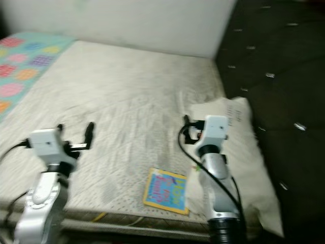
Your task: Clean up the room
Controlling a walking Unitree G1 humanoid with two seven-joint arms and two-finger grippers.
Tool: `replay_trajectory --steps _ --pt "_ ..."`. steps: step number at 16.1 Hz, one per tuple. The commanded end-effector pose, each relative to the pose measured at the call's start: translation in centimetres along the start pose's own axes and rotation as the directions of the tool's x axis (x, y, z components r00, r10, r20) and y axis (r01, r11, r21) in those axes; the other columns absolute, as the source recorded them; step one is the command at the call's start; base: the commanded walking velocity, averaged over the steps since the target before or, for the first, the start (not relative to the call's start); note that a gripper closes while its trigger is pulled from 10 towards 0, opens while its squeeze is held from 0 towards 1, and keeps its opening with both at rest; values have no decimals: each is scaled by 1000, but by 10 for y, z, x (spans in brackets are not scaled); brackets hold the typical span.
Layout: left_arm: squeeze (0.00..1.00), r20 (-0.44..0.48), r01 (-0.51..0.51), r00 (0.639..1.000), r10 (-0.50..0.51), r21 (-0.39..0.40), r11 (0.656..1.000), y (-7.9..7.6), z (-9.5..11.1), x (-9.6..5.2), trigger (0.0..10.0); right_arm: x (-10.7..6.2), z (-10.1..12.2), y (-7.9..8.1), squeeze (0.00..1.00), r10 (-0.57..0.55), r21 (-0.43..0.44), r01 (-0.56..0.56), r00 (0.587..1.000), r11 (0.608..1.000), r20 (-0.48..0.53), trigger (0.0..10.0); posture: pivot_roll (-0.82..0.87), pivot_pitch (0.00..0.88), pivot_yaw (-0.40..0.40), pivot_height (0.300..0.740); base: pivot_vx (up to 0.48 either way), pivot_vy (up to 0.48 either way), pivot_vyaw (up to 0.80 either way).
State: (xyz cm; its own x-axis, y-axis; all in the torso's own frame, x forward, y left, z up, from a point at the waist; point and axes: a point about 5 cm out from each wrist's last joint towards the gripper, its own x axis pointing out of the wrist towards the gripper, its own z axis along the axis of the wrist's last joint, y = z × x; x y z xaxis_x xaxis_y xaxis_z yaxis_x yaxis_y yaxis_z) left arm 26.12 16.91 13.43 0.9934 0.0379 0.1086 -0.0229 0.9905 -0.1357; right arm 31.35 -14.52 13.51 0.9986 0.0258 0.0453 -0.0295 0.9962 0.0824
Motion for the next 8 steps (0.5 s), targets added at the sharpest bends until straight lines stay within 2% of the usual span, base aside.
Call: replay_trajectory --steps 1,8 --pt "0 -2 30 1000 -30 -20 999 -11 1 0 10000 -2 2 -12 0 -28 -11 28 1000 1000 -4 10000 11 45 -74 740 0 420 0" --pt "0 -7 27 1000 -28 -35 999 -14 0 1 10000 -3 0 -12 0 -13 -22 13 1000 1000 -18 10000 7 54 -77 740 0 429 0"
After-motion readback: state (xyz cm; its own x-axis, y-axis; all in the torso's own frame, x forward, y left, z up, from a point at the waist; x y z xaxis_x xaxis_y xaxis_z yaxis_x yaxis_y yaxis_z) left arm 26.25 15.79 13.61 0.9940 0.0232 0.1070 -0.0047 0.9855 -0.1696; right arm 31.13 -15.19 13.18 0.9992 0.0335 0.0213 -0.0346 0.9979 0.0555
